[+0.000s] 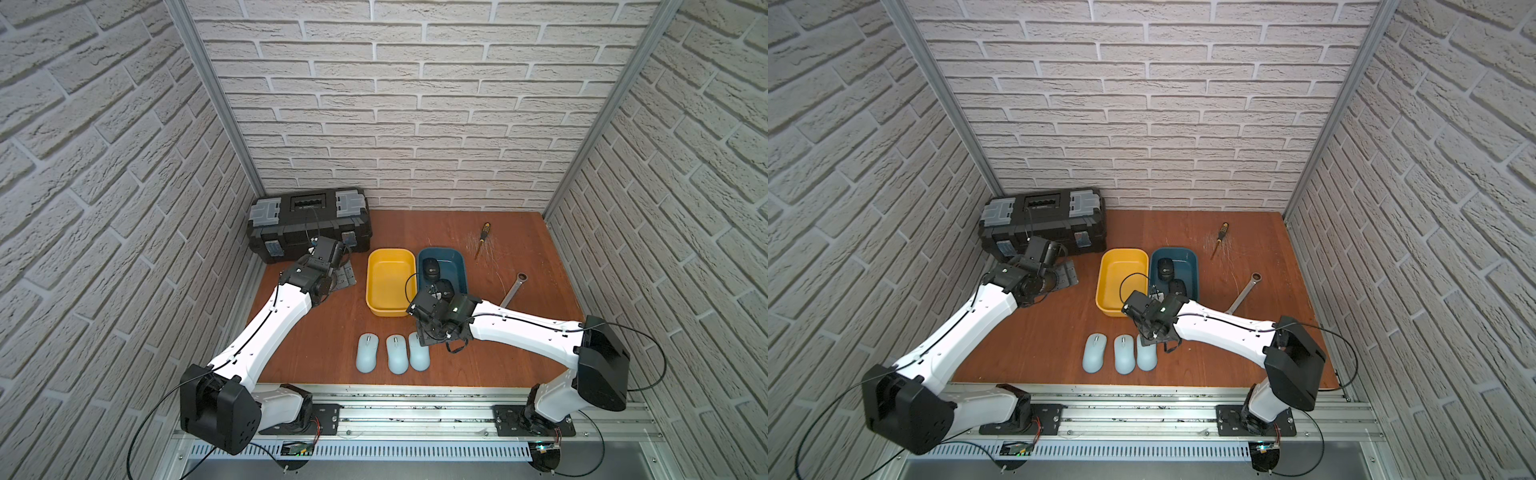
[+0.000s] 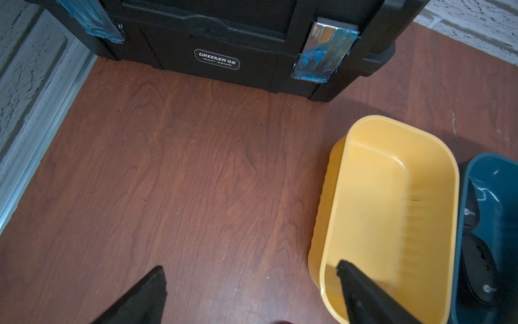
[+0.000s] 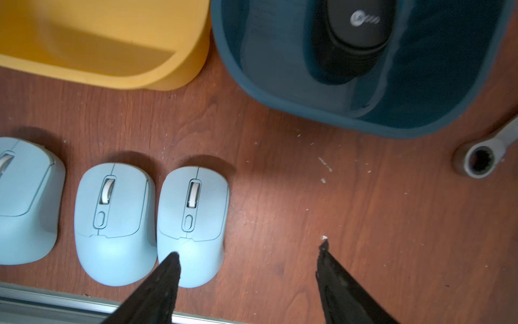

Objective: Place the mice by color into the storage box
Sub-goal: Pick up the mouse from the center of the board.

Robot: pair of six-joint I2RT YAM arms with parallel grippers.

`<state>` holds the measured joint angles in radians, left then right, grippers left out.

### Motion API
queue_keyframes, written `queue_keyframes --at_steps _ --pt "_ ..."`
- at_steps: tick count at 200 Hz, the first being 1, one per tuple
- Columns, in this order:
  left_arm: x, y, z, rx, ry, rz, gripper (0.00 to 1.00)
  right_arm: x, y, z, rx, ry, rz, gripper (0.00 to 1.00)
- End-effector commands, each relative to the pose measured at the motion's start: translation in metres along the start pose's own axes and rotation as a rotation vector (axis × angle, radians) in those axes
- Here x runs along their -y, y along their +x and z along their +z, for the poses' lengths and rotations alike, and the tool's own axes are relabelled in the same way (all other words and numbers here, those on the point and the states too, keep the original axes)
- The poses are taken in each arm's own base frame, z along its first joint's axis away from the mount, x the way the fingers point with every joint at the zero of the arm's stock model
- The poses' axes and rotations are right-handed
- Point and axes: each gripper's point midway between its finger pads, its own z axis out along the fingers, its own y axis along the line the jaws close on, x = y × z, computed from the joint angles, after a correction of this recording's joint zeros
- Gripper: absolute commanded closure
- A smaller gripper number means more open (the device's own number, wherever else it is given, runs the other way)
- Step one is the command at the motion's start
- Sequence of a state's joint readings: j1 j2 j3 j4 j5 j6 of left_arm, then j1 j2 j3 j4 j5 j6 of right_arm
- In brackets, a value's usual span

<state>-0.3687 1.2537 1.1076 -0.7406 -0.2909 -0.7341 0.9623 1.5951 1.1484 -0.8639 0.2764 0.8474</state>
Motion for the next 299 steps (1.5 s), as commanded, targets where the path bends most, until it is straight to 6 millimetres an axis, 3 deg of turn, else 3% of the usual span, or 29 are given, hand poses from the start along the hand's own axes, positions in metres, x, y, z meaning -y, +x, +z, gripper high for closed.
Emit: queue_keyframes --at_steps 1,35,94,222,247,263,299 --pt "-0.006 -0.002 -0.005 0.026 -0.002 -0.013 0.03 -0.014 0.013 0.013 -0.039 -0.023 0.030 0.22" --pt "-0.008 -0.001 -0.006 0.029 -0.005 -0.011 0.03 -0.029 0.025 0.026 -0.087 -0.009 -0.008 0.22" --pt "-0.011 0.001 -0.001 0.024 -0.010 -0.019 0.03 -0.039 0.026 0.035 -0.111 -0.018 -0.021 0.22" --pt "-0.013 0.005 0.003 0.011 -0.004 -0.023 0.03 -0.044 0.046 0.069 -0.176 -0.015 0.011 0.25" --pt "-0.013 0.005 0.003 0.008 0.000 -0.027 0.03 -0.045 0.046 0.072 -0.182 -0.008 -0.005 0.30" --pt "-0.013 0.004 0.002 0.014 0.000 -0.031 0.03 -0.045 0.046 0.071 -0.181 -0.007 -0.013 0.39" --pt "-0.015 0.005 0.001 0.016 0.000 -0.033 0.03 -0.035 0.042 0.056 -0.156 0.011 -0.033 0.50"
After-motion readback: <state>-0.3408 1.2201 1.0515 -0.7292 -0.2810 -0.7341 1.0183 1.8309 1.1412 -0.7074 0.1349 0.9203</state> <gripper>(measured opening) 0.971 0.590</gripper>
